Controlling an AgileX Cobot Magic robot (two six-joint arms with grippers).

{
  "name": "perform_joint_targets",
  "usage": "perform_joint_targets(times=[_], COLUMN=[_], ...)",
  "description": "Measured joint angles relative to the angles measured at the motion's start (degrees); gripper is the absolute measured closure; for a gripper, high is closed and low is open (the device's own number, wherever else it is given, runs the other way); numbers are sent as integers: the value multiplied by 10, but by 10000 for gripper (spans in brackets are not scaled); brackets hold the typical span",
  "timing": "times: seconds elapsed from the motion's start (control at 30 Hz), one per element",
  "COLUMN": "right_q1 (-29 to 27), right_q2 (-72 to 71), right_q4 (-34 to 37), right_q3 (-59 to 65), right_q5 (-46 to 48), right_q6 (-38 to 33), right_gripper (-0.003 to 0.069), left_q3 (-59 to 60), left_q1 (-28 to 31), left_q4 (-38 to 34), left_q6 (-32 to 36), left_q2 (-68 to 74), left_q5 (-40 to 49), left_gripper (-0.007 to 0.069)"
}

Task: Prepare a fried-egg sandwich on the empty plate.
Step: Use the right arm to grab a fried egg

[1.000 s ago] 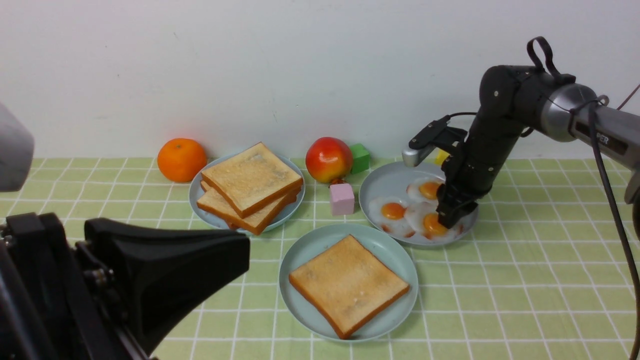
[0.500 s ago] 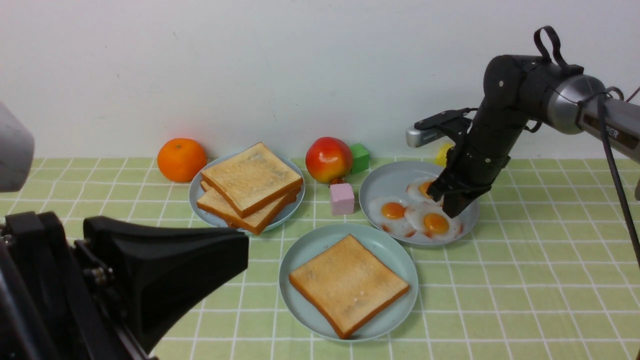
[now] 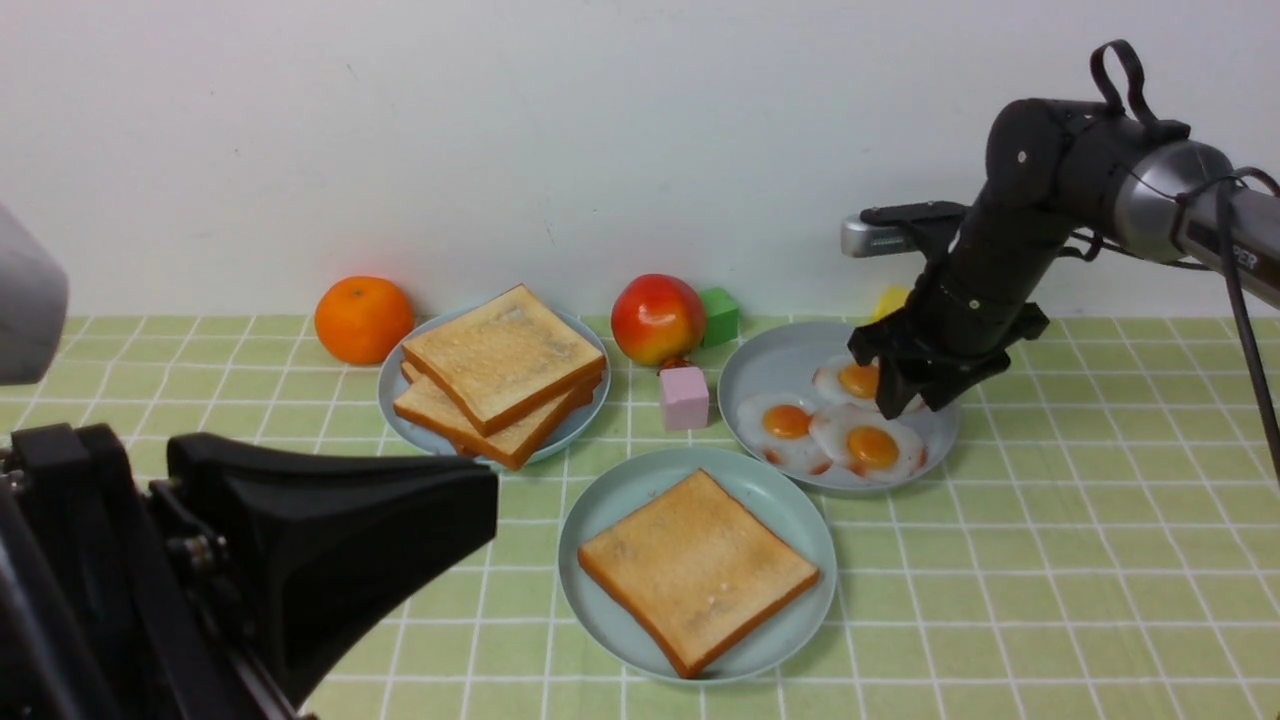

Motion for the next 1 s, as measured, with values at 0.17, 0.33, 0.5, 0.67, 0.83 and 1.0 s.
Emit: perform_joint_targets(times=[0.17,0.33,0.5,0.67,0.83,1.0], right_q1=[-2,-2,-2,-2,-2,-2], right_q2=[17,25,25,25,25,25], right_q4=[1,24,50,52,57,112], right_q3=[1,1,1,1,1,1], right_q5=[-4,-5,-5,-12,-5,16], right_q6=[58,68,52,48,47,6], right_gripper=[197,190,189,189,186,183], left_q3=[0,0,0,0,0,0], left_q1=[0,0,0,0,0,0], left_q4=[-6,-6,-8,-8,-9,-9], left_q6=[0,0,0,0,0,0], left_q2=[0,0,0,0,0,0], left_q5=[0,0,0,0,0,0], left_gripper=[585,585,585,585,585,585])
